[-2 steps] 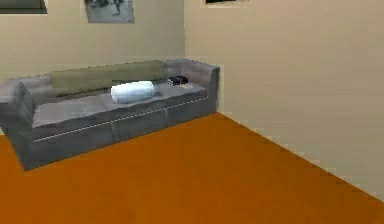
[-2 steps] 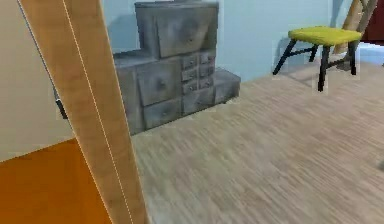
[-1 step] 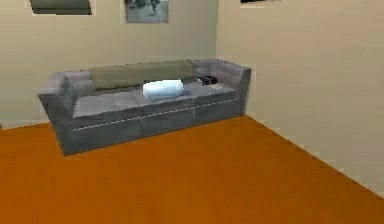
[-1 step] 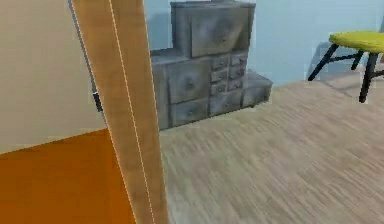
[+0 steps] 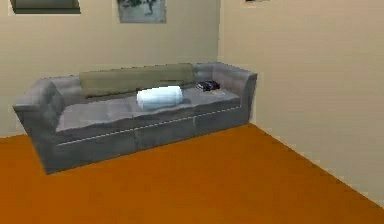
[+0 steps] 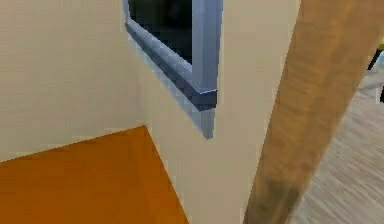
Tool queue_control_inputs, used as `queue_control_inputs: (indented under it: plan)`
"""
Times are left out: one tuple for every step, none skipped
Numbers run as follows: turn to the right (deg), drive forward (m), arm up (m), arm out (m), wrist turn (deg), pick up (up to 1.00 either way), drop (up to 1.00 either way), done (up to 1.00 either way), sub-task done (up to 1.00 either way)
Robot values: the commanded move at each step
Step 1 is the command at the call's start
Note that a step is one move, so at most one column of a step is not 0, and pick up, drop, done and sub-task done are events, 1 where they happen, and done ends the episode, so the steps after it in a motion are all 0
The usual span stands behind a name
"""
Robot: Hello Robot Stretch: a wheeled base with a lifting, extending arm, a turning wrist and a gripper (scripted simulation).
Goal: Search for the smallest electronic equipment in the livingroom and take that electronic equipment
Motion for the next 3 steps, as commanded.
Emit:
queue_control_inputs:
  plan:
    - [-45.0,0.00,0.00,0.00,0.0,0.00,0.00,0.00,0.00]
    - [0.0,1.00,0.00,0.00,0.0,0.00,0.00,0.00,0.00]
    - [-45.0,0.00,0.00,0.00,0.0,0.00,0.00,0.00,0.00]
